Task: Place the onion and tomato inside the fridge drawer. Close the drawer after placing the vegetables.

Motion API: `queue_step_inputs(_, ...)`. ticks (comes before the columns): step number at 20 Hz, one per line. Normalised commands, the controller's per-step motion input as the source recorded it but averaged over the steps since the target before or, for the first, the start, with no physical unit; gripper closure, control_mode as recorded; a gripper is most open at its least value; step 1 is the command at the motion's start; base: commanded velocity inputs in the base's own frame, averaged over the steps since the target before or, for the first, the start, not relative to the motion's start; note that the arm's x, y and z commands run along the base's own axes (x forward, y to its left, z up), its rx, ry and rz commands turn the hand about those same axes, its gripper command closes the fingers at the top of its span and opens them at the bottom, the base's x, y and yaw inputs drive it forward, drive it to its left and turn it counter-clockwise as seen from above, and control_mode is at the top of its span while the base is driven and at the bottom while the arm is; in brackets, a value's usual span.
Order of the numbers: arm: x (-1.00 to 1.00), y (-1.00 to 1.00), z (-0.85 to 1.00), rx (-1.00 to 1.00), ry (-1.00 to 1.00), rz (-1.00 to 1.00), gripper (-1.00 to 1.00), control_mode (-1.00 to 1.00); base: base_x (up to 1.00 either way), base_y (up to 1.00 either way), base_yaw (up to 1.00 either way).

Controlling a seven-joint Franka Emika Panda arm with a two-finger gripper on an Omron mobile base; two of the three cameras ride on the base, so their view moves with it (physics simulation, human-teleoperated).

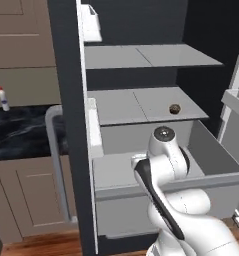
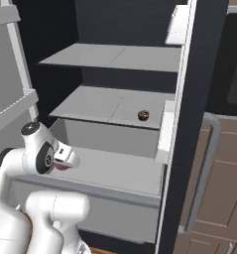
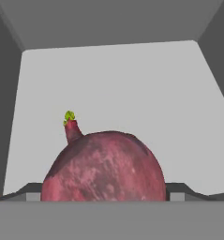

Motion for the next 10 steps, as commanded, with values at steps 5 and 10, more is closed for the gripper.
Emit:
queue_step_inputs(5,0.0,0.0,0.0,0.0,0.0,0.0,1.0,1.0,0.01,-0.62,0.06)
queue_step_inputs(10,0.0,0.0,0.0,0.0,0.0,0.0,1.0,1.0,0.23,-0.35,0.13)
